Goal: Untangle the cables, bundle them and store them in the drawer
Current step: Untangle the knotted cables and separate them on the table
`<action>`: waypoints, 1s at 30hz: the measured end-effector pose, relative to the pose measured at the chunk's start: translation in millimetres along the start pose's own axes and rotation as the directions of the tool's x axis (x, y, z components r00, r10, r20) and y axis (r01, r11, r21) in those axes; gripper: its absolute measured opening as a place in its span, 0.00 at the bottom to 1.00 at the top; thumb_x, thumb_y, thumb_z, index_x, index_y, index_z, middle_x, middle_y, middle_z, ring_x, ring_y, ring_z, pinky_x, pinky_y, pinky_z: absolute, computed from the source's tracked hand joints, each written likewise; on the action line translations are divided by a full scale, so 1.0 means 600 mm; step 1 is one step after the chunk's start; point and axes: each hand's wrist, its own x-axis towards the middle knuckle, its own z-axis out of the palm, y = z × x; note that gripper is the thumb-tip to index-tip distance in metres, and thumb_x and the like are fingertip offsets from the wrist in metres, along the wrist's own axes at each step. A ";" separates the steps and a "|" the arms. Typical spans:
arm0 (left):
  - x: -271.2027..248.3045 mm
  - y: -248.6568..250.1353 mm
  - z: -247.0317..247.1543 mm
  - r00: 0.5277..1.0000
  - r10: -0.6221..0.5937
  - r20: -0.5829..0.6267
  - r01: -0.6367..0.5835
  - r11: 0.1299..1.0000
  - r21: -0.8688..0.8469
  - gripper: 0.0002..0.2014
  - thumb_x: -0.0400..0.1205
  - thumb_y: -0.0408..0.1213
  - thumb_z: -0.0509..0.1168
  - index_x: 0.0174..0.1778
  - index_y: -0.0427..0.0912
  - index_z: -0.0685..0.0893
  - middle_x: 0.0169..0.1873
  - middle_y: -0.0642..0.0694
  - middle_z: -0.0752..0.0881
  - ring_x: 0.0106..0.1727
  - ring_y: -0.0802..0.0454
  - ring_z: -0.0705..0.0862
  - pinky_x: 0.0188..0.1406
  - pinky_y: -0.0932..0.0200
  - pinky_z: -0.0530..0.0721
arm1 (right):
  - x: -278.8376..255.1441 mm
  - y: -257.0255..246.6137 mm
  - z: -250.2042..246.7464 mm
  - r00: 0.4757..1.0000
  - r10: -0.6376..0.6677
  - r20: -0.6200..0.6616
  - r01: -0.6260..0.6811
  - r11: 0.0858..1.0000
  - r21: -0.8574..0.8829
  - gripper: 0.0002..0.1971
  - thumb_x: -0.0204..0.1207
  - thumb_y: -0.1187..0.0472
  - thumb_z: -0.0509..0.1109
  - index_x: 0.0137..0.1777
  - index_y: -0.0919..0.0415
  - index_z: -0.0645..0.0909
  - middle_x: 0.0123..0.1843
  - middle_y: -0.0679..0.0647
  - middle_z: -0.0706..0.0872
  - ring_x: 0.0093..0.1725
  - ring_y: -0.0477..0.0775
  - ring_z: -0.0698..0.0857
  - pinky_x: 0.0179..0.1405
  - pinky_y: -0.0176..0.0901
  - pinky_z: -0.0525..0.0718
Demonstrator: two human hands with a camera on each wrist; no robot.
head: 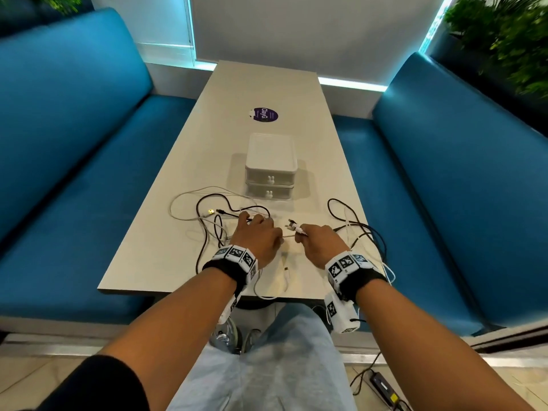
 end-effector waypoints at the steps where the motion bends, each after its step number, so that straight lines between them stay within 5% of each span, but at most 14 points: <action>1: -0.001 -0.006 0.003 1.000 -0.015 0.002 0.015 1.000 0.004 0.17 0.87 0.51 0.52 0.57 0.54 0.85 0.55 0.51 0.83 0.66 0.45 0.75 0.72 0.35 0.58 | 0.001 0.010 -0.009 1.000 0.030 -0.004 -0.030 1.000 -0.001 0.10 0.84 0.56 0.58 0.50 0.50 0.82 0.47 0.57 0.87 0.46 0.62 0.85 0.45 0.50 0.83; 6: -0.001 -0.020 0.005 0.999 -0.011 0.038 0.012 0.999 -0.036 0.16 0.87 0.50 0.51 0.59 0.56 0.84 0.57 0.53 0.81 0.69 0.44 0.71 0.72 0.34 0.56 | 0.000 0.083 -0.042 0.979 0.198 -0.056 -0.201 0.978 -0.057 0.10 0.82 0.57 0.59 0.44 0.47 0.82 0.50 0.55 0.88 0.48 0.59 0.84 0.47 0.47 0.81; 9: 0.001 -0.005 0.003 0.999 -0.012 0.048 0.013 1.000 -0.027 0.16 0.88 0.50 0.51 0.61 0.57 0.84 0.58 0.52 0.81 0.68 0.44 0.70 0.72 0.35 0.56 | -0.003 0.087 -0.033 0.969 0.236 -0.079 -0.242 0.967 -0.082 0.11 0.82 0.58 0.59 0.48 0.54 0.84 0.50 0.58 0.88 0.49 0.60 0.85 0.48 0.48 0.83; 12: 0.002 -0.001 0.003 0.999 -0.023 0.047 0.023 1.000 0.002 0.16 0.88 0.50 0.52 0.61 0.56 0.84 0.59 0.51 0.81 0.68 0.43 0.71 0.72 0.35 0.56 | -0.013 0.072 -0.020 0.966 0.204 -0.158 -0.216 0.974 -0.064 0.14 0.86 0.54 0.56 0.59 0.58 0.81 0.50 0.61 0.87 0.48 0.63 0.85 0.42 0.48 0.80; 16: -0.001 0.003 -0.003 0.998 -0.024 0.054 0.022 0.999 0.034 0.15 0.87 0.48 0.53 0.62 0.56 0.84 0.60 0.50 0.81 0.69 0.42 0.70 0.73 0.35 0.56 | -0.018 0.039 0.000 0.978 0.097 -0.187 -0.097 0.995 0.009 0.16 0.87 0.49 0.52 0.69 0.49 0.74 0.48 0.63 0.87 0.45 0.68 0.85 0.40 0.51 0.82; 20: 0.000 0.014 -0.010 0.999 -0.015 0.051 0.013 0.999 0.039 0.14 0.86 0.46 0.54 0.60 0.57 0.84 0.58 0.51 0.82 0.69 0.42 0.71 0.72 0.35 0.57 | -0.009 0.009 0.027 0.996 -0.050 -0.079 0.051 0.999 0.008 0.14 0.86 0.51 0.56 0.64 0.49 0.78 0.49 0.60 0.88 0.48 0.67 0.85 0.45 0.56 0.85; 24: 0.000 0.016 -0.009 0.999 -0.016 0.039 0.016 1.000 -0.005 0.13 0.86 0.45 0.54 0.57 0.58 0.83 0.57 0.51 0.81 0.67 0.42 0.71 0.70 0.38 0.58 | -0.002 0.006 0.039 0.999 -0.034 -0.036 0.036 0.997 0.065 0.13 0.86 0.55 0.57 0.61 0.57 0.80 0.53 0.62 0.88 0.52 0.68 0.84 0.49 0.56 0.83; 30: 0.008 0.012 0.000 0.998 -0.029 0.055 0.038 0.983 -0.178 0.12 0.87 0.48 0.52 0.54 0.60 0.82 0.58 0.54 0.80 0.68 0.45 0.71 0.69 0.37 0.60 | -0.004 -0.004 0.042 0.997 -0.034 -0.064 0.046 0.978 0.204 0.13 0.86 0.55 0.60 0.64 0.55 0.80 0.55 0.62 0.88 0.54 0.66 0.84 0.44 0.46 0.76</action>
